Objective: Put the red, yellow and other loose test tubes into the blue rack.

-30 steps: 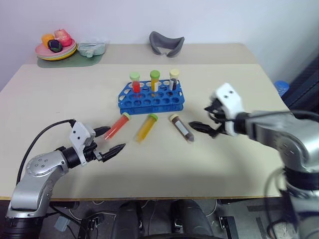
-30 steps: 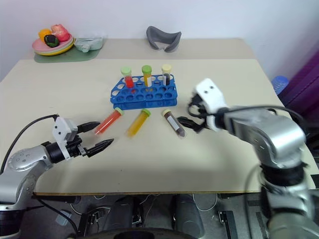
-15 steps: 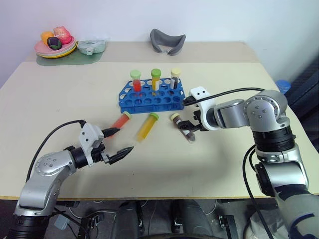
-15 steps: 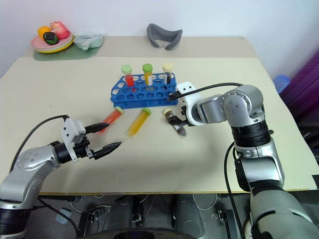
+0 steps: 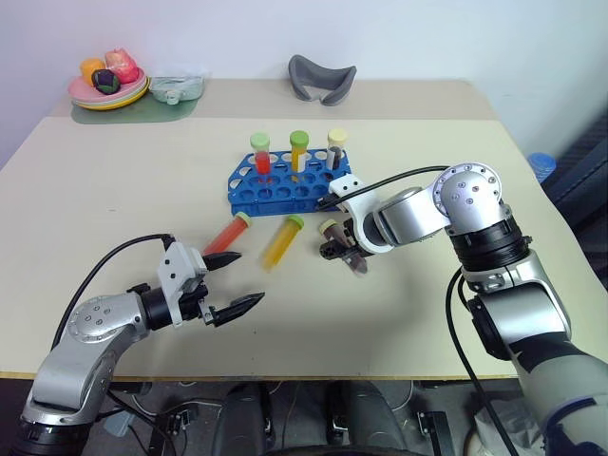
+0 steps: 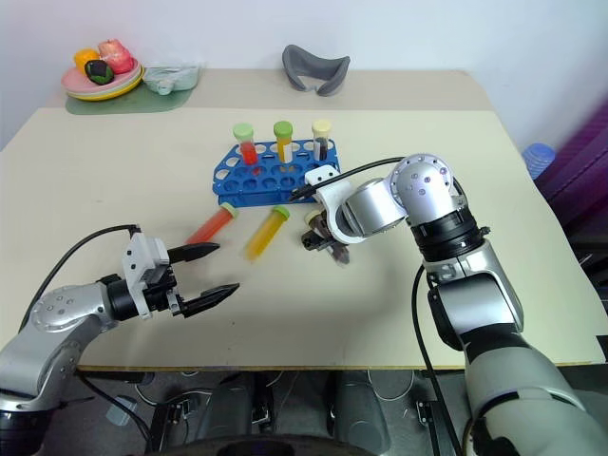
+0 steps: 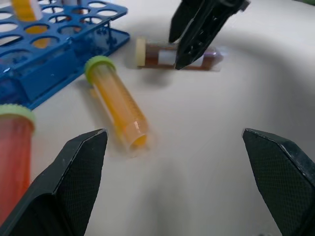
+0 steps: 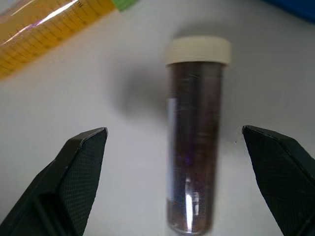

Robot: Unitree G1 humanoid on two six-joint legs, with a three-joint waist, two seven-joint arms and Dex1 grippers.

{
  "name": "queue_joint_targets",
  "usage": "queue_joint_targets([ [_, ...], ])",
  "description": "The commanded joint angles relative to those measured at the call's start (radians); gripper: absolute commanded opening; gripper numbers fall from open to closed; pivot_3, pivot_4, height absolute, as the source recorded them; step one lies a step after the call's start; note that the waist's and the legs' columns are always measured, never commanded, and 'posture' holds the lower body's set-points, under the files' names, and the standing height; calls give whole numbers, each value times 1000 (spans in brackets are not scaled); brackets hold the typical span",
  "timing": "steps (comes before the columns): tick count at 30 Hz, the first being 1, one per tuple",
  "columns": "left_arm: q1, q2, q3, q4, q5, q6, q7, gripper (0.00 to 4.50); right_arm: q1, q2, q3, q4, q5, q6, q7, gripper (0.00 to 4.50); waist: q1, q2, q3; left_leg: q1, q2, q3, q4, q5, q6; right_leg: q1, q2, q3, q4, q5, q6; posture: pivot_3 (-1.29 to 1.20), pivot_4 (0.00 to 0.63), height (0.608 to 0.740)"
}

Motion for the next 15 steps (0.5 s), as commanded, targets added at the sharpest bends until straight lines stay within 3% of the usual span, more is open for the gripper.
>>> queue_joint_targets([
  [1, -26, 12, 0, -59, -29, 34, 18, 4459, -41, 11, 13, 21, 17, 6, -37, 4500, 1, 0, 0, 0, 0, 0, 0, 0, 0, 0, 0, 0, 0, 0, 0, 0, 150, 680],
  [15, 11, 18, 15, -64, -25, 32, 9, 4459, -27, -22, 96, 72, -9, 6, -8, 4500, 0, 0, 0, 0, 0, 0, 0, 0, 0, 0, 0, 0, 0, 0, 0, 0, 150, 680],
])
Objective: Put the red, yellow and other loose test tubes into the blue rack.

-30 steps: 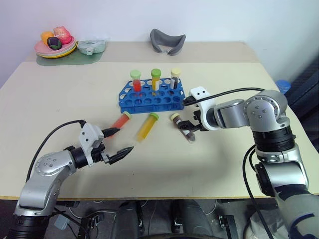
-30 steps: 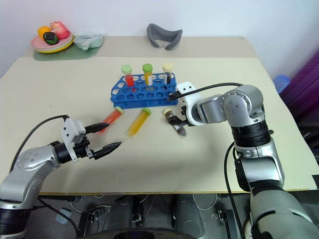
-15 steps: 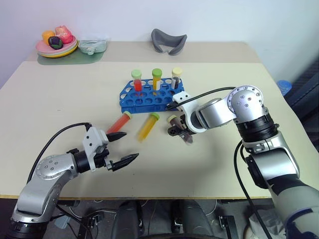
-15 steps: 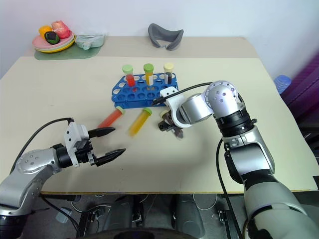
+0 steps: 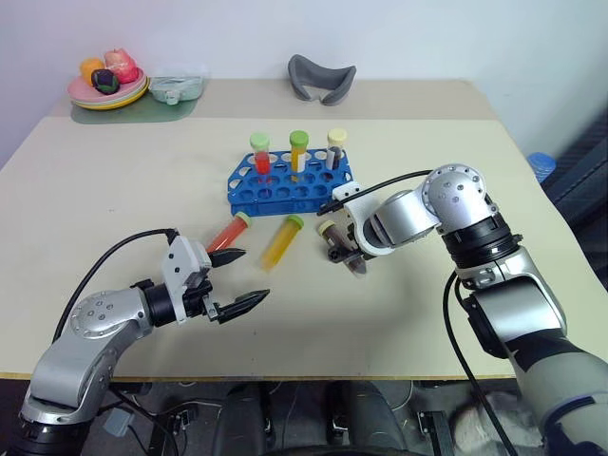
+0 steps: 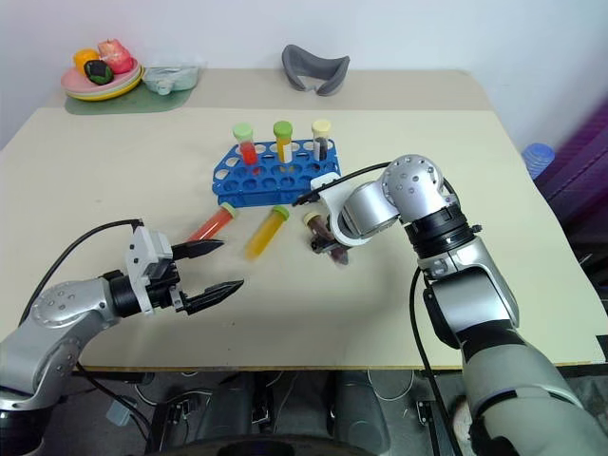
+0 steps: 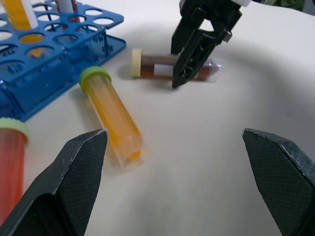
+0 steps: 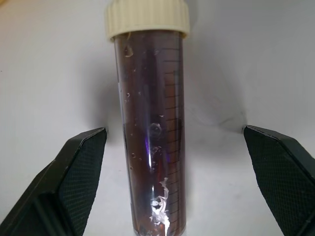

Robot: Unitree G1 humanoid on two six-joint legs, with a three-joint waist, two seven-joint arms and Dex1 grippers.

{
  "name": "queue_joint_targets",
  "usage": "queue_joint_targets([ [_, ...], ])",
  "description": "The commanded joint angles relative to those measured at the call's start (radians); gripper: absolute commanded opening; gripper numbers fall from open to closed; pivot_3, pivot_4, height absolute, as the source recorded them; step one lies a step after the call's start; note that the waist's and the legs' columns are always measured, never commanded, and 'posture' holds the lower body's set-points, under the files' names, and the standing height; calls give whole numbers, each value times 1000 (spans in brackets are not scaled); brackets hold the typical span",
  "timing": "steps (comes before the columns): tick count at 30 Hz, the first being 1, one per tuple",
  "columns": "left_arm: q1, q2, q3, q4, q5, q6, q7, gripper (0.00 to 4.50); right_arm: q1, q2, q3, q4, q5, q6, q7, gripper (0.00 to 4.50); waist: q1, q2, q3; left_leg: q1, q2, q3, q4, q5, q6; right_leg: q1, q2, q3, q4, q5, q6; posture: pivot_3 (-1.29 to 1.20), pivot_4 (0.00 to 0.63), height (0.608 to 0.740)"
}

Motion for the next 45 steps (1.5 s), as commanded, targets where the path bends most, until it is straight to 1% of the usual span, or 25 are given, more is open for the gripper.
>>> queue_joint_targets([
  [1, 25, 13, 17, -17, 0, -41, -18, 4459, -17, -29, 54, -31, 16, 8, 34, 4500, 2, 0, 0, 0, 0, 0, 0, 0, 0, 0, 0, 0, 0, 0, 0, 0, 150, 680],
  [5, 39, 19, 23, -13, 0, -54, -25, 4459, -22, -46, 100, -39, 5, 8, 78, 4500, 2, 0, 0, 0, 0, 0, 0, 0, 1, 0, 0, 0, 0, 0, 0, 0, 150, 680],
  [17, 13, 26, 23, -30, -11, -29, 3, 4459, -31, -56, 128, -28, -103, 8, 182, 4500, 1, 0, -1, 0, 0, 0, 0, 0, 1, 1, 0, 0, 0, 0, 0, 0, 150, 680],
  [18, 10, 23, 24, -30, -13, -29, 7, 4500, -31, -56, 130, -28, -113, 8, 188, 3964, 1, 0, -1, 0, 0, 0, 0, 0, 1, 1, 0, 0, 0, 0, 0, 0, 150, 680],
  [20, 1, 15, 31, -34, -29, -20, 21, 4500, -31, -60, 141, -34, -120, 8, 210, 3268, 1, 0, -1, 0, 0, 0, 0, 0, 1, 1, 0, 0, 0, 0, 0, 0, 150, 680],
  [28, 9, 26, 37, -31, -35, -28, 24, 4500, -32, -79, 170, -51, -118, 8, 246, 3268, 2, 0, -1, 0, 0, 0, 0, 0, 1, 1, 0, 0, -1, 0, 0, 0, 150, 680],
  [35, 27, 24, 38, -9, -21, -60, 8, 4500, -28, -91, 180, -50, -103, 8, 244, 3268, 5, 0, -1, 0, 0, 0, 0, -1, 1, 1, -1, -1, -1, 0, 0, 0, 150, 680],
  [38, 30, 25, 38, 2, -17, -72, 1, 4500, -26, -92, 179, -50, -102, 8, 237, 2369, 4, 0, -2, 0, 0, 0, 0, -1, 2, 1, -1, -1, -1, 0, 0, 0, 150, 680],
  [40, 31, 26, 39, 7, -16, -77, -2, 4500, -28, -92, 180, -53, -104, 8, 231, 1460, 4, 0, -2, 0, 0, 0, 0, -1, 2, 1, -1, -1, -1, 0, 0, 0, 150, 680],
  [45, 39, 26, 39, 12, -12, -90, -6, 4500, -36, -86, 173, -48, -97, 8, 236, 1460, 4, 0, -2, 0, 0, -1, 0, -2, 3, 1, -1, -1, -1, 0, 0, 0, 150, 680],
])
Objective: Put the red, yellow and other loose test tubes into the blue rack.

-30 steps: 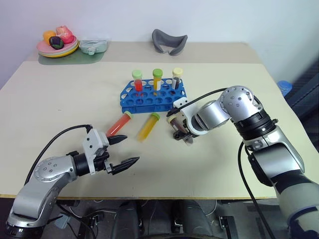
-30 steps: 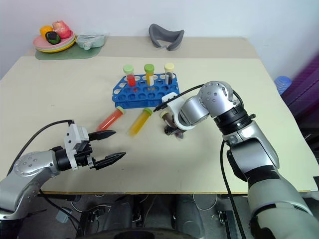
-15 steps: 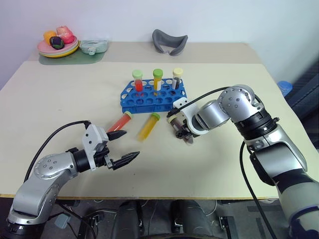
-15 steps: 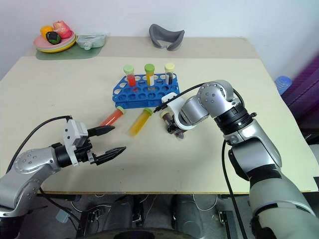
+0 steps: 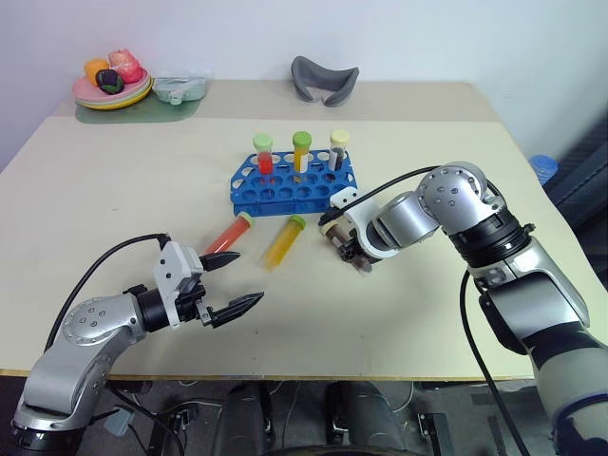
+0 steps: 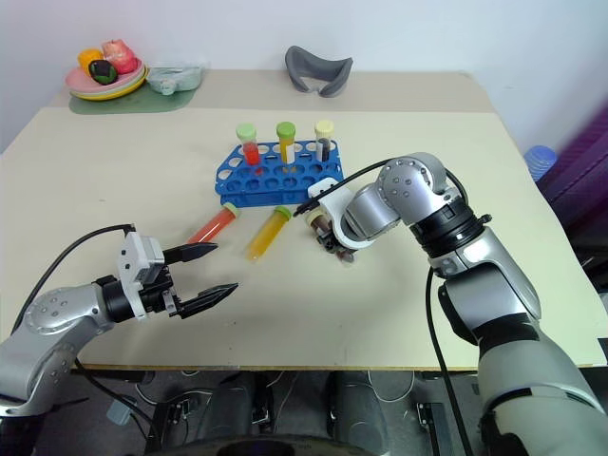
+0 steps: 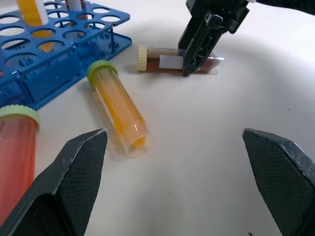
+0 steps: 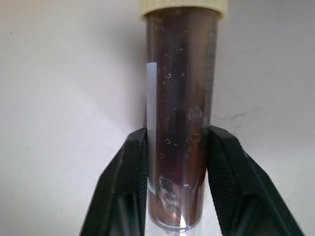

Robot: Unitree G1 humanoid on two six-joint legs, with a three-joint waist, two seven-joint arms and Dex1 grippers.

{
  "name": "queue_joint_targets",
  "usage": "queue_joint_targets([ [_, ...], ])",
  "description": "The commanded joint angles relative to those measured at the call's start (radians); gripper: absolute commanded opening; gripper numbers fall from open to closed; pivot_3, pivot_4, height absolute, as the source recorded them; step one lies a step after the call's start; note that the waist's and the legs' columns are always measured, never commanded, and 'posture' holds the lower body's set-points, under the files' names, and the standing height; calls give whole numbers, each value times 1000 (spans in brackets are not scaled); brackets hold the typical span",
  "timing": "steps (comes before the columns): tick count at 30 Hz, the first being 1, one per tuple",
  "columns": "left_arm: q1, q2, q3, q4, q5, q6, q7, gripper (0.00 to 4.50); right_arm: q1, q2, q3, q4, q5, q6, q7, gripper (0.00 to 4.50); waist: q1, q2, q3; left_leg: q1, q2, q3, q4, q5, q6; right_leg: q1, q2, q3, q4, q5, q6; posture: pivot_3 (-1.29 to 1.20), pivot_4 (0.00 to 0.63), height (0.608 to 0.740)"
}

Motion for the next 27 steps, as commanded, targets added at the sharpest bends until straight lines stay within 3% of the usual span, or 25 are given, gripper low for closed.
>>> queue_joint_targets([
  [1, 8, 11, 25, -12, 6, -27, -5, 4500, 1, -7, 22, 11, 8, 25, -6, 1460, 0, 0, 0, 0, 0, 0, 0, 0, 0, 0, 0, 0, 0, 0, 0, 0, 150, 680],
  [6, 9, 11, 28, -19, 8, -24, 1, 4500, 3, -3, -11, 9, 36, 25, -22, 1460, 0, 0, 0, 0, 0, 0, 0, 0, 0, 0, 0, 0, 0, 0, 0, 0, 150, 680],
  [13, 14, 16, 56, -33, 3, -14, 26, 4500, 26, 52, -277, -114, -126, -13, -12, 1460, -1, 3, 2, -3, 0, 0, 0, 1, -1, -3, 0, 0, 0, 0, 0, 0, 150, 680],
  [17, -9, -15, 90, -29, -6, -15, 84, 4500, 113, -24, -314, -395, -248, -262, 296, 1460, 1, 4, 2, -5, 0, -1, -1, 1, -2, -4, 0, -1, -2, 0, 0, 0, 150, 680],
  [21, -29, -32, 92, -45, -28, 5, 109, 4500, 189, -70, -341, -500, -355, -419, 500, 1460, 1, 3, 2, -6, 0, -2, -1, 0, 0, -3, 0, -2, -2, 0, 1, 0, 150, 680],
  [24, -57, -42, 81, -35, -37, 13, 126, 4500, 233, -31, -331, -522, -517, -644, 590, 1460, -1, 4, 2, -5, 0, -2, 0, 1, -1, -3, 1, -2, -2, 0, 1, 0, 150, 680],
  [27, -103, -60, 60, -25, -36, 19, 144, 4500, 276, 61, -285, -425, -757, -940, 588, 1460, -3, 3, 2, -5, 0, -1, 0, 1, -3, -3, 1, -2, -2, 0, 1, 0, 150, 680],
])
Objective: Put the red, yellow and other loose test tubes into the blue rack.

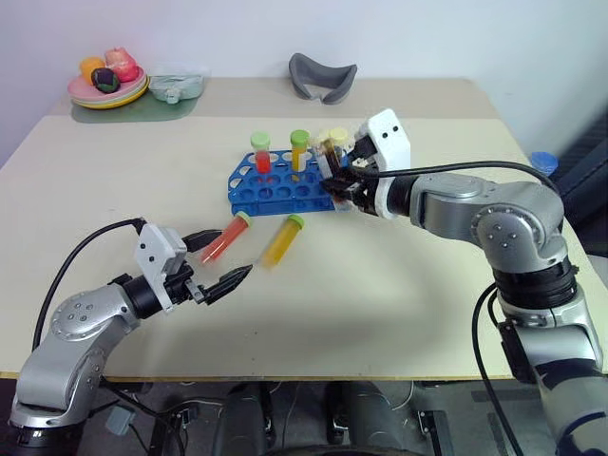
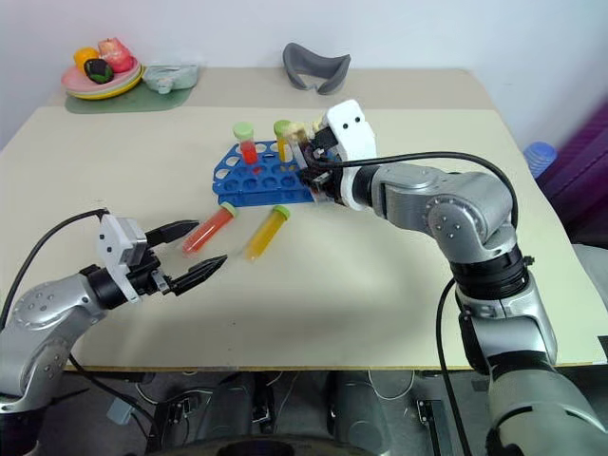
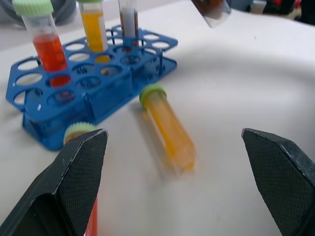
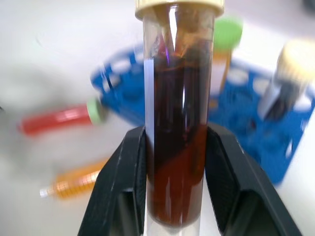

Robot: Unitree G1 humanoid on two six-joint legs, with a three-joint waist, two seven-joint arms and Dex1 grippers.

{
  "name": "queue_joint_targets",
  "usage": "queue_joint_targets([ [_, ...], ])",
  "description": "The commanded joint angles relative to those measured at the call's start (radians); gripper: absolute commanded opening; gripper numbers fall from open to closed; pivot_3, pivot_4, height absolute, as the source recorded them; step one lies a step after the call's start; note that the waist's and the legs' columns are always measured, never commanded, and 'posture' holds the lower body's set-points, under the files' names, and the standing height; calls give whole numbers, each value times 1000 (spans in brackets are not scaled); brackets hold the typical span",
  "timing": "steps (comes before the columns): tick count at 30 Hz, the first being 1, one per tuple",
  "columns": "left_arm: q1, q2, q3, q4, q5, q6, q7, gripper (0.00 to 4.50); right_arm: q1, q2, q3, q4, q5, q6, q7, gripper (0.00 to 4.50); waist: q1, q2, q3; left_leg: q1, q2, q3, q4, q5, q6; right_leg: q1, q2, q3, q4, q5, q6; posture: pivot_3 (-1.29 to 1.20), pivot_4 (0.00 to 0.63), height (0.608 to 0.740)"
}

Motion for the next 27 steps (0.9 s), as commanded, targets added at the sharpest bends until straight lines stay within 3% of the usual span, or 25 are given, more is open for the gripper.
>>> queue_joint_targets([
  [1, -50, -17, -14, -15, -10, 2, 24, 4500, 24, 95, 21, 81, -252, -332, 14, 1460, 1, 0, 0, 0, 0, 1, 0, 0, 0, 0, 0, 0, 0, 0, 0, 0, 150, 680],
  [11, -88, -65, -28, -44, -9, 17, 96, 4500, 109, 363, -76, 457, -485, -875, 70, 1460, 4, 0, 0, 0, -1, 1, 2, 0, 0, 0, 0, 0, 1, 0, 0, 0, 150, 680],
  [20, -114, -77, -34, -69, -18, 54, 146, 4500, 116, 481, -128, 695, -573, -1140, 111, 1460, -1, 1, 0, 0, 0, 1, 2, 1, -1, 0, 0, 0, 2, 0, 0, 0, 150, 680],
  [27, -116, -68, -13, -92, -47, 85, 159, 4500, 96, 496, -184, 838, -585, -1265, 154, 1460, 1, 1, 0, 0, 0, 1, 4, 1, -1, 1, 0, 0, 3, 0, 0, 0, 150, 680],
])
